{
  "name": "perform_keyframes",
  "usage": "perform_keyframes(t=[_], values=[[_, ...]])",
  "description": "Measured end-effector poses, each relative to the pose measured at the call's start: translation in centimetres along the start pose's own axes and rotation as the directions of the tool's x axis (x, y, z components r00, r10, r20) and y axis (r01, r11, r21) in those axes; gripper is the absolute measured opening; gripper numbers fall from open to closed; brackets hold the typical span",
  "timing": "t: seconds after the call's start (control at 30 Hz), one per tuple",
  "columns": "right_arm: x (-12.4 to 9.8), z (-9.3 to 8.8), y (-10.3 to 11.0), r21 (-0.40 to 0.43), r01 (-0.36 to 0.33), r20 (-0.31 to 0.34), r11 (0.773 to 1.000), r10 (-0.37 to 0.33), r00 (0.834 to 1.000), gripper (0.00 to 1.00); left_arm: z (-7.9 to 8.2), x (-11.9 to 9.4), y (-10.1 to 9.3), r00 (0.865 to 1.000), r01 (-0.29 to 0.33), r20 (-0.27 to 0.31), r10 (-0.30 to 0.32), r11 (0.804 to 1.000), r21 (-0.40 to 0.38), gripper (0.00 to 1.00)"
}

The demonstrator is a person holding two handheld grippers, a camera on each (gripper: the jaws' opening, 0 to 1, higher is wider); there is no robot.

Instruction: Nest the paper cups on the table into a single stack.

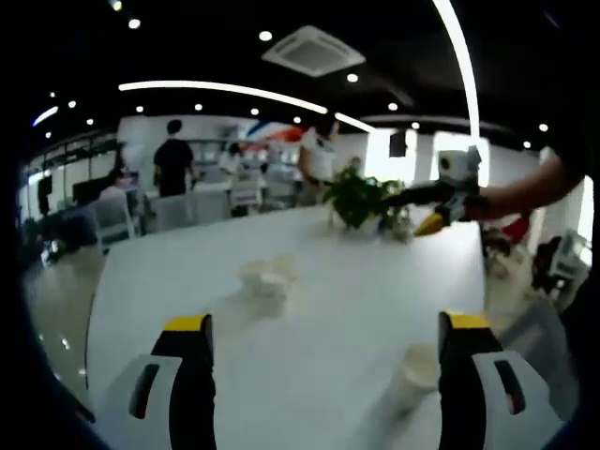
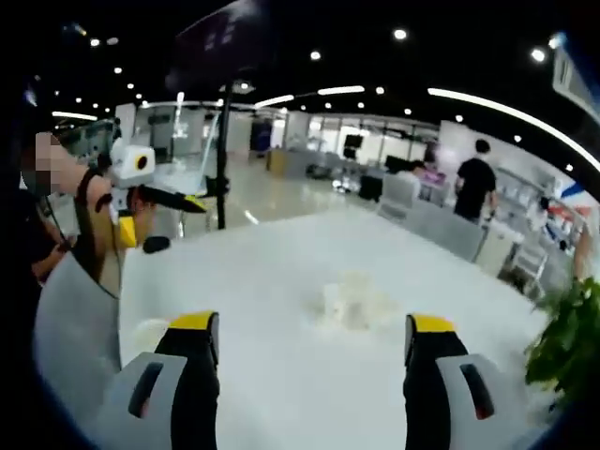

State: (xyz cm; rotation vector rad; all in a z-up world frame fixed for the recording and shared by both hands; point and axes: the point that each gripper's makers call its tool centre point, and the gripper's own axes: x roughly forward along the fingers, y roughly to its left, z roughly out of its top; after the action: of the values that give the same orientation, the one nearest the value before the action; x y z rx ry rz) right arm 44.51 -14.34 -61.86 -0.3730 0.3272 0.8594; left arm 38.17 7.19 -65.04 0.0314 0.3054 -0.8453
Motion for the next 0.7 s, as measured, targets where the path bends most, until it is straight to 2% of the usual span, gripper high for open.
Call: perform_keyframes(t=[0.07,0.2,0.57,0.7], values=[[0.4,0.5,-0.8,-0.04,0.007,-0.005,0.999,-0.007,1.0,0.78,-0.2,-0.1,0.0,1.0,-0.001,0.005,0.001,1.0,0.009,1.0],[1.6,0.7,-1.7,-0.048,-0.019,-0.026,0.999,0.017,1.0,0.76,-0.5,-0.4,0.1,1.0,-0.015,0.012,0.015,1.0,-0.004,1.0],[5.5,0.2,-4.3,-0.13,-0.074,-0.112,0.989,0.059,0.992,0.73,-1.3,-0.3,0.6,1.0,-0.024,0.014,0.025,0.999,-0.025,1.0],[6.9,-0.1,-5.1,-0.19,-0.107,-0.156,0.976,0.078,0.985,0.72,-1.0,-0.1,0.7,1.0,-0.02,0.022,0.02,1.0,-0.017,1.0]])
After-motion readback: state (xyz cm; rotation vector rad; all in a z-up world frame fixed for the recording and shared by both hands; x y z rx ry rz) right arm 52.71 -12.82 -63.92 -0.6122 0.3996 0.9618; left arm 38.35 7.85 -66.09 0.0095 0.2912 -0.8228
